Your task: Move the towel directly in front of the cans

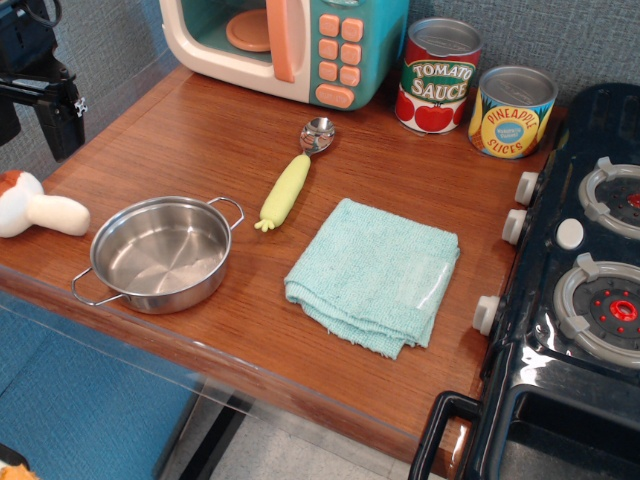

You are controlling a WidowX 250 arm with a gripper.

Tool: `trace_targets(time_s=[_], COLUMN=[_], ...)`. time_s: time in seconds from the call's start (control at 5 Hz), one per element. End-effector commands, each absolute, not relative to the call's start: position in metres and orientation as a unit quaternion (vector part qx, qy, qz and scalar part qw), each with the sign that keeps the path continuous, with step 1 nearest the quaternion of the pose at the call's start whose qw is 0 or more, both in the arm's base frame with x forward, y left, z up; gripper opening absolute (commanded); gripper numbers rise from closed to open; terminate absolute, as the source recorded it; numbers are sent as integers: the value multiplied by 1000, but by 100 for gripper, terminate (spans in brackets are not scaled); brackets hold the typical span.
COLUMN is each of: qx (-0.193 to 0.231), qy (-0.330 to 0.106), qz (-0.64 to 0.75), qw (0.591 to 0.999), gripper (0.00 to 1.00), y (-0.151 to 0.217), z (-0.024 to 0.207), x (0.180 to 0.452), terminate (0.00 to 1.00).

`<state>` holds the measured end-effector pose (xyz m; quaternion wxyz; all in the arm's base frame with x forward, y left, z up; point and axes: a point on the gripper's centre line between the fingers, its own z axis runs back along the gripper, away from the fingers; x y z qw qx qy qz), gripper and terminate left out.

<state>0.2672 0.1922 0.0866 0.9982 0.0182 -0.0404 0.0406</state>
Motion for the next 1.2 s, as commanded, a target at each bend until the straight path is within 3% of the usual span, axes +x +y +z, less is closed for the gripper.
trace_targets(time_s=[0.0,0.6,1.0], qx=[18,18,1], qy=[-40,-64,-90], qz=[41,-42,-134], qw=[998,997,987], gripper=[100,100,100], y=[192,66,-34], z=[87,93,72], x=[267,276,276], terminate=[0,0,0])
